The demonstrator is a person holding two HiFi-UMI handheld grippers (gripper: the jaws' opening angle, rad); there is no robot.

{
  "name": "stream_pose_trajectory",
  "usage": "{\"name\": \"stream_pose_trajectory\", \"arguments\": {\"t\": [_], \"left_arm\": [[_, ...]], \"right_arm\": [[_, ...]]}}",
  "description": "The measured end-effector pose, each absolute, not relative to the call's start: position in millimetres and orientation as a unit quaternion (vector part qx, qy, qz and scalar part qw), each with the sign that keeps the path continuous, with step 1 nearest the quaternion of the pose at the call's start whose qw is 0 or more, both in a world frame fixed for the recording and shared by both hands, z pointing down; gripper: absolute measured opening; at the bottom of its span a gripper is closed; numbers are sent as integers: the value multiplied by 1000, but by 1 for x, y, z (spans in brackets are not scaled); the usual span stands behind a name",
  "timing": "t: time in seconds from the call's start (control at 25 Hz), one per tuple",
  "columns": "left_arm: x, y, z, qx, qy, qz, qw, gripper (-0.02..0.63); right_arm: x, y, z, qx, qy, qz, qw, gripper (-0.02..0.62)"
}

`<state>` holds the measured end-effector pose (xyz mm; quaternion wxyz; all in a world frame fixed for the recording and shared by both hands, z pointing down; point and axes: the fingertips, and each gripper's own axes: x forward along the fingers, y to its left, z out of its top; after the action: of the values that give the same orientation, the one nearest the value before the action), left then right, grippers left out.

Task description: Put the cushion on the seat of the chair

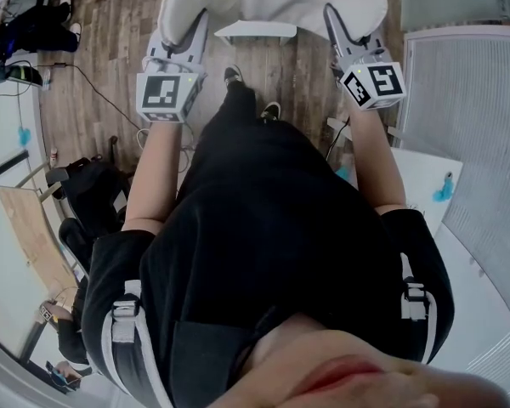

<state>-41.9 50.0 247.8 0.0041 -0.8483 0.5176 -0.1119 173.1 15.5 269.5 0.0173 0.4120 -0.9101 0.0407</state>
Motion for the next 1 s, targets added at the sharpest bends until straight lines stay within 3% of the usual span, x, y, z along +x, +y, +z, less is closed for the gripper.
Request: {"name": "stream_pose_trajectory", "arguments": {"t": [0.36, 1.0], "left_arm": [[-44, 17, 256, -857, 505, -102, -2, 54], [-111, -122, 294, -875, 472, -104, -40, 54]], "right_arm": [[172, -8, 274, 426, -903, 42, 26, 49], [106, -131, 304, 455, -886, 67, 61, 49]]}}
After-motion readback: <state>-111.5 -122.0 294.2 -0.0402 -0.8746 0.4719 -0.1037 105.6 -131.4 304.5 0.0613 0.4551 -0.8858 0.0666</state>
